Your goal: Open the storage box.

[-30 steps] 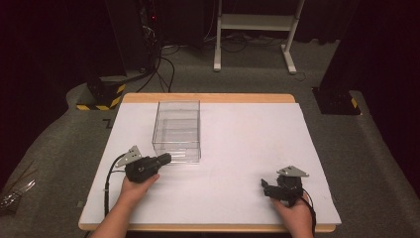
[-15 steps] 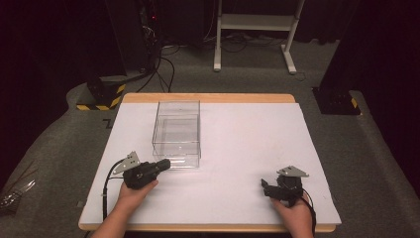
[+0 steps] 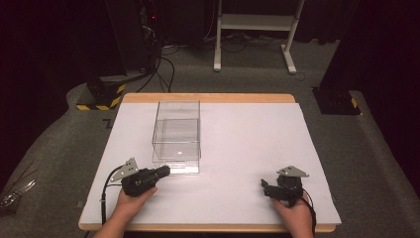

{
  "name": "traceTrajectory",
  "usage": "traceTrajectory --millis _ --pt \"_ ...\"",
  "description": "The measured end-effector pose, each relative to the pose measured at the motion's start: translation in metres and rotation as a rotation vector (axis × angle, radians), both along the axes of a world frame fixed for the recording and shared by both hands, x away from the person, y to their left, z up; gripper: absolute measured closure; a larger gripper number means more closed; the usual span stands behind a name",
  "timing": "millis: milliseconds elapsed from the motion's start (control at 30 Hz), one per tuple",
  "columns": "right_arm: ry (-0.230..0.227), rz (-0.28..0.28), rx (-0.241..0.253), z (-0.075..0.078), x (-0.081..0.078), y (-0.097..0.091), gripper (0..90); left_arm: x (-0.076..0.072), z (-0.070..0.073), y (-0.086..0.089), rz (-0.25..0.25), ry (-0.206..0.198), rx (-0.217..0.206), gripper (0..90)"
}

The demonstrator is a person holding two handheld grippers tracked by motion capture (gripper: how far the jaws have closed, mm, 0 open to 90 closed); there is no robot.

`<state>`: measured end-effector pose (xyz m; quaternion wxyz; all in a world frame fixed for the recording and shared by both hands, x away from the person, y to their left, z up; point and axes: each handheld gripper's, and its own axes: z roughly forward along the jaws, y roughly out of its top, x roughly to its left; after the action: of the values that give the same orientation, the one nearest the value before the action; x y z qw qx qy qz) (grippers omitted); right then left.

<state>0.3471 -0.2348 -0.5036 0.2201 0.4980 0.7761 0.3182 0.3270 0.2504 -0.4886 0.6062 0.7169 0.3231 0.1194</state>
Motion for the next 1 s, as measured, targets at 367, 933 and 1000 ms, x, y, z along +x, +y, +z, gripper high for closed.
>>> traceTrajectory --millis 367,933,1000 --pt "0.000 0.001 0.000 0.000 0.000 0.000 17.3 -0.013 0.002 -0.001 -0.037 0.006 0.011 84.4" --pt "0.001 0.001 0.001 0.000 0.000 0.000 17.5 -0.038 0.000 0.002 -0.090 0.019 0.025 84.7" --pt "0.001 0.001 0.001 0.000 0.000 0.000 17.5 -0.041 0.000 0.002 -0.095 0.021 0.023 84.7"
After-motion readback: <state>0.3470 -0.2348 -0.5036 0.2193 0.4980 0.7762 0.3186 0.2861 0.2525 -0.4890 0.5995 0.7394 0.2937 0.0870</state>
